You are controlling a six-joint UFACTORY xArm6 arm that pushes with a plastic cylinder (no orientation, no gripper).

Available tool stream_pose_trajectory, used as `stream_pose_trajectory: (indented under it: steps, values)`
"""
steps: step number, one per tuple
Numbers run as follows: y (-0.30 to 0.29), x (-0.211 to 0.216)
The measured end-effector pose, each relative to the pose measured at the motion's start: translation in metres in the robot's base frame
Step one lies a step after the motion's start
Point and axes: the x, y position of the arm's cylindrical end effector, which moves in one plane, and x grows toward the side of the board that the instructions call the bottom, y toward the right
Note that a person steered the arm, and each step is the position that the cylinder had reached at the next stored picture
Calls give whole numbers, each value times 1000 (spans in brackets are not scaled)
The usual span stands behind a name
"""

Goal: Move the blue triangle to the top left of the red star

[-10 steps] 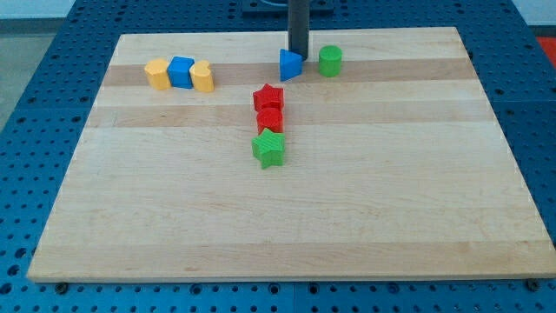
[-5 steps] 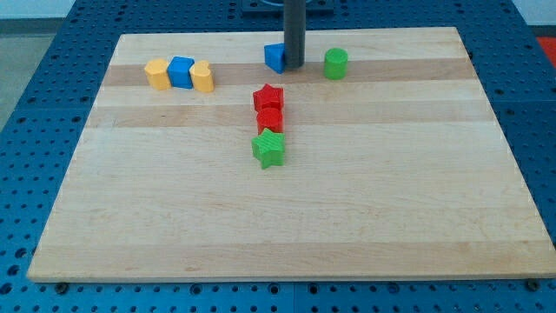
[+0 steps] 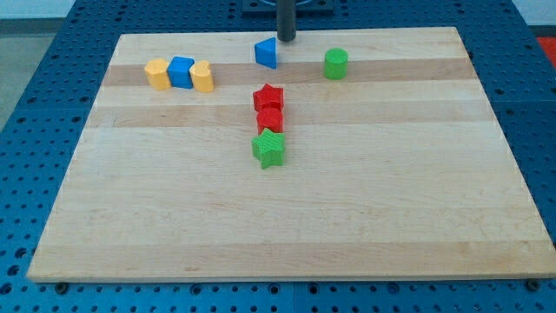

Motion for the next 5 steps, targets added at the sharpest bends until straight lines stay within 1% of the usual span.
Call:
stream_pose_trajectory:
  steps: [1,2,4,5]
  values:
    - [-11,6]
    - [-25,30]
    - [-58,99]
    - [-65,109]
